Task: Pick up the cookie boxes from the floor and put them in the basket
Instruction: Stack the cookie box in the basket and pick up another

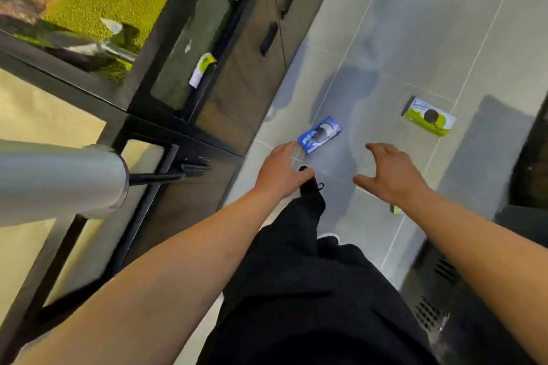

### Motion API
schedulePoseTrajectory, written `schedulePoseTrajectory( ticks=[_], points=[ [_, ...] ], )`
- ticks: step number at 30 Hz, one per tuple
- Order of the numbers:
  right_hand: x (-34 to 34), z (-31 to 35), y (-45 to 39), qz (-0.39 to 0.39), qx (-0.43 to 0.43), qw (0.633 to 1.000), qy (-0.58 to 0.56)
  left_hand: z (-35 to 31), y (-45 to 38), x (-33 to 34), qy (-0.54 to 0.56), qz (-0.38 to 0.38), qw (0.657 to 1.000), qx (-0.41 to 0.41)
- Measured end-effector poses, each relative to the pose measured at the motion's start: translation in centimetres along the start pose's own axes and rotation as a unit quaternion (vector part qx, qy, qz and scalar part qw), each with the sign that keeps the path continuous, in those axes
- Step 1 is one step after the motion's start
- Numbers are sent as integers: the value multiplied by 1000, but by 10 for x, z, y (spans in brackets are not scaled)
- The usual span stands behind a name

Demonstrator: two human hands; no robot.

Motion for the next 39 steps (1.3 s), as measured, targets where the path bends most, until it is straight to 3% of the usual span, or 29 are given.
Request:
schedulePoseTrajectory(
  ticks=[10, 17, 21, 30, 34, 39],
  points=[
    [-10, -25, -162, 104, -50, 992, 43, 34, -150, 14, 36, 12, 993, -113],
    [37, -99, -321, 141, -82, 980, 111, 89, -285, 85, 34, -13, 989, -145],
    [99, -143, -428, 152, -71, 979, 117, 142, -370, 154, 55, -41, 987, -146],
    [232, -190, -612, 110, -142, 968, 177, 272, -516, 272, -60, -24, 987, -149],
    [257, -194, -662, 97, -149, 952, 251, 302, -557, 297, -161, -50, 978, -123],
    [253, -194, -670, 67, -188, 949, 244, 299, -567, 297, -163, -89, 978, -100]
  ],
)
Point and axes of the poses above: each hand's wrist, its own y-axis away from the middle knuckle, its own x-axis out of the palm, z = x × y, the point moved 1 cm from there along -y, towards the middle knuckle, and after that the axes turned 10 degrees about z, right-handed, at the moved point
